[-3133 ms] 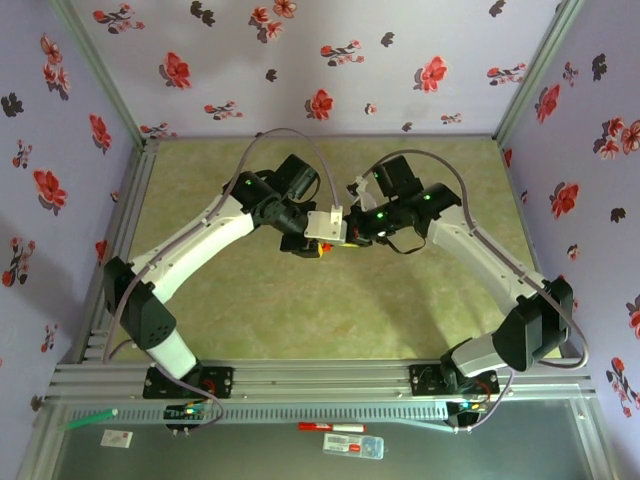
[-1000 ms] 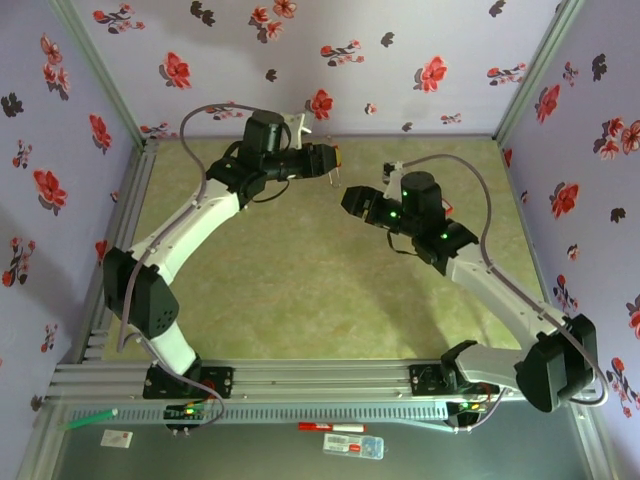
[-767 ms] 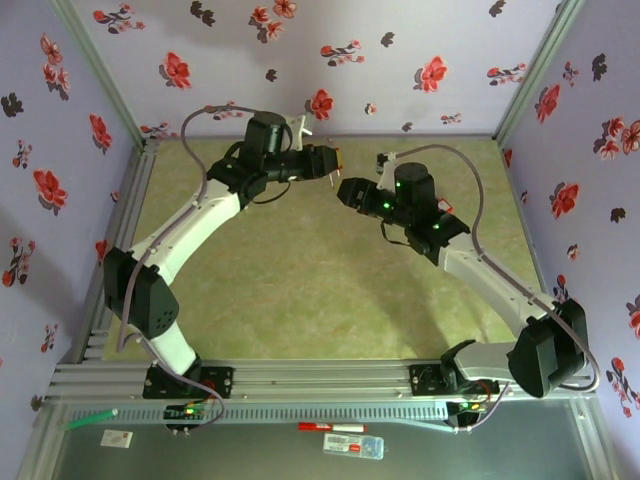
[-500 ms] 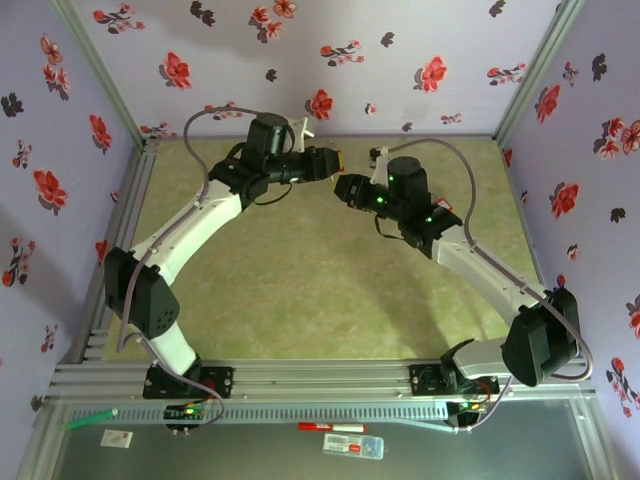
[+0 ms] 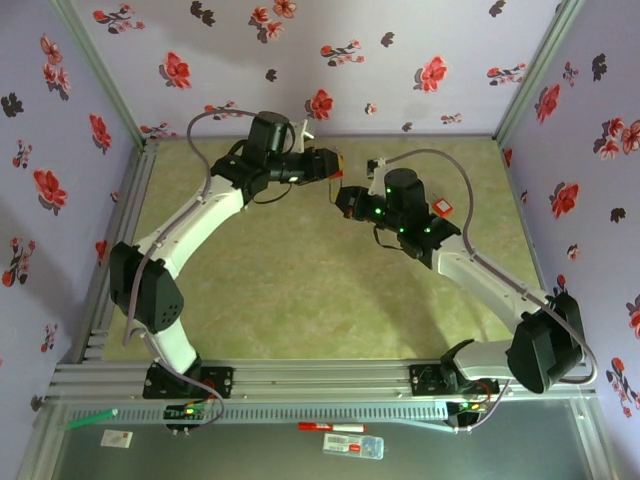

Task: Unlock with the key

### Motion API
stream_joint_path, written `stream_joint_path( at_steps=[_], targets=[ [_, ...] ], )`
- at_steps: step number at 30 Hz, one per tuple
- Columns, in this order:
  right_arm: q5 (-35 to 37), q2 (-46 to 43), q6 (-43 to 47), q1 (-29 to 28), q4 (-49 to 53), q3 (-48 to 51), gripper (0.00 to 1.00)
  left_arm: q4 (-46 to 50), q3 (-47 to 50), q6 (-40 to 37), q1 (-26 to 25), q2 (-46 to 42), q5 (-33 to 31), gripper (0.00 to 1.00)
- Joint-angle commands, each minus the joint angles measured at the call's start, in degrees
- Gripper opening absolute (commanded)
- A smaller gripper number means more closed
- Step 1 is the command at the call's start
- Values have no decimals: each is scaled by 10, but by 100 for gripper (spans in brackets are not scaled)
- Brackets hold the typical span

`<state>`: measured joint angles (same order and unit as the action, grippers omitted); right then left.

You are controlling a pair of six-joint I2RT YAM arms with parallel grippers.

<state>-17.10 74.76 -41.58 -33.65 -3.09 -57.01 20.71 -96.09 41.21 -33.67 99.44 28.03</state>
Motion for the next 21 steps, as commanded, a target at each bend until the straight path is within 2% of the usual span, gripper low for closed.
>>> stream_joint_path(
  at_steps=[1, 3, 4, 5, 7, 8, 11, 14, 21],
  targets=[
    [0, -9, -16, -9, 43, 35, 0, -72, -48, 23, 19, -5, 4, 0],
    [1, -9, -17, -9, 44, 32, 0, -76, -45, 21, 19, -6, 5, 0],
    [2, -7, -20, -9, 45, 29, 4, -77, -42, 19, 19, -7, 7, 0],
    [2, -5, -26, -9, 51, 24, 15, -77, -39, 11, 19, -8, 8, 0],
    [9, -3, -45, -4, 76, 16, 50, -61, -39, -21, 19, -10, 9, 0],
    [23, -4, -53, 0, 104, 12, 59, -42, -41, -43, 19, -10, 9, 0],
    [64, -21, -76, 25, 184, 8, 69, 20, -51, -105, 20, -7, 7, 0],
    [84, -57, -96, 56, 216, 25, 75, 79, -52, -171, 20, -6, 6, 0],
    [105, -129, -88, 101, 280, 44, 83, 209, -19, -359, 11, 20, -84, 0]
  ],
)
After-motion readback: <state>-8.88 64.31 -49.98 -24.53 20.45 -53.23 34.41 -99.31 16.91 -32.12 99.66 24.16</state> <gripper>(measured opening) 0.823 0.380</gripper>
